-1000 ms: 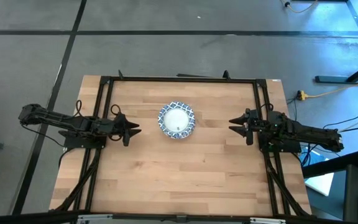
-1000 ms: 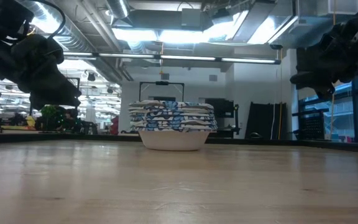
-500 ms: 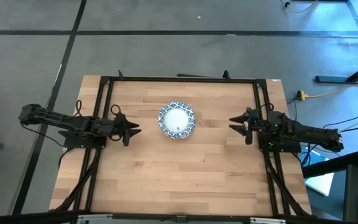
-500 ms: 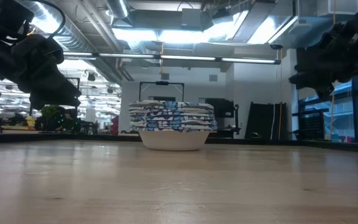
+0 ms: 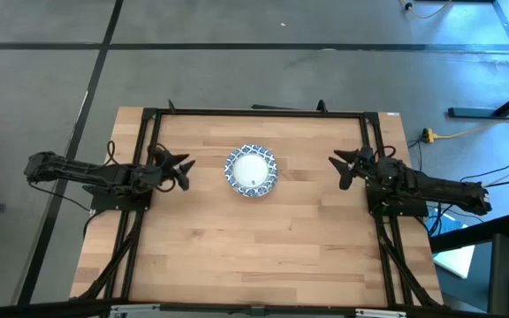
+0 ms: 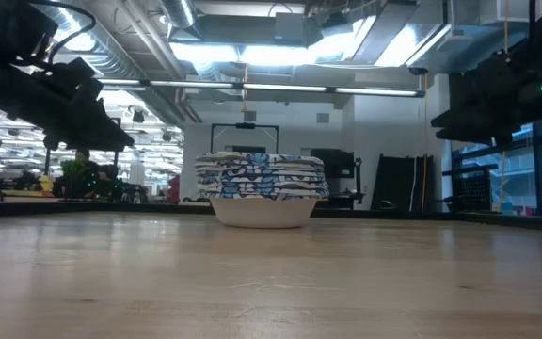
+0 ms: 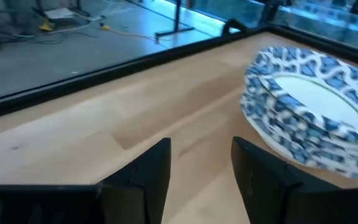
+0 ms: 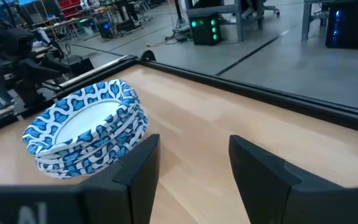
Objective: Nest bowls inside each other
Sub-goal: Return to Home Position
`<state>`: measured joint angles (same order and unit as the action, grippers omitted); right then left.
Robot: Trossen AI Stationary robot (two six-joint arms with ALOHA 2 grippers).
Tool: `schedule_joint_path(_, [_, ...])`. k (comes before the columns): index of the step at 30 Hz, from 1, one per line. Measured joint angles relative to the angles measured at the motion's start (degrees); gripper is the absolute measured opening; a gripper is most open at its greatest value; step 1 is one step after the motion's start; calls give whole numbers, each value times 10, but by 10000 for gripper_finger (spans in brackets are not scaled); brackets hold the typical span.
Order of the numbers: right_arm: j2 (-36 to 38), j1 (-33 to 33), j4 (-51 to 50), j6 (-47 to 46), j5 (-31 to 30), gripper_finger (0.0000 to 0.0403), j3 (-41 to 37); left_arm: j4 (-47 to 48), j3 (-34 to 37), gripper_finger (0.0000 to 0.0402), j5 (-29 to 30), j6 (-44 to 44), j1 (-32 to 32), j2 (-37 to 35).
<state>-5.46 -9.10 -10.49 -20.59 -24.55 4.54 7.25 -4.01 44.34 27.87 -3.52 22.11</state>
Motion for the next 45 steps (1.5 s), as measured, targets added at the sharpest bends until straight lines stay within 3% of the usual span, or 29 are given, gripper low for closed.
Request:
schedule_joint_path(5, [-2,0,0,0,0,193,0,5,0,163,-34,-14,8,0])
schedule_joint_path(45, [-2,0,0,1,1,193,0,6,0,163,-35,-15,8,0])
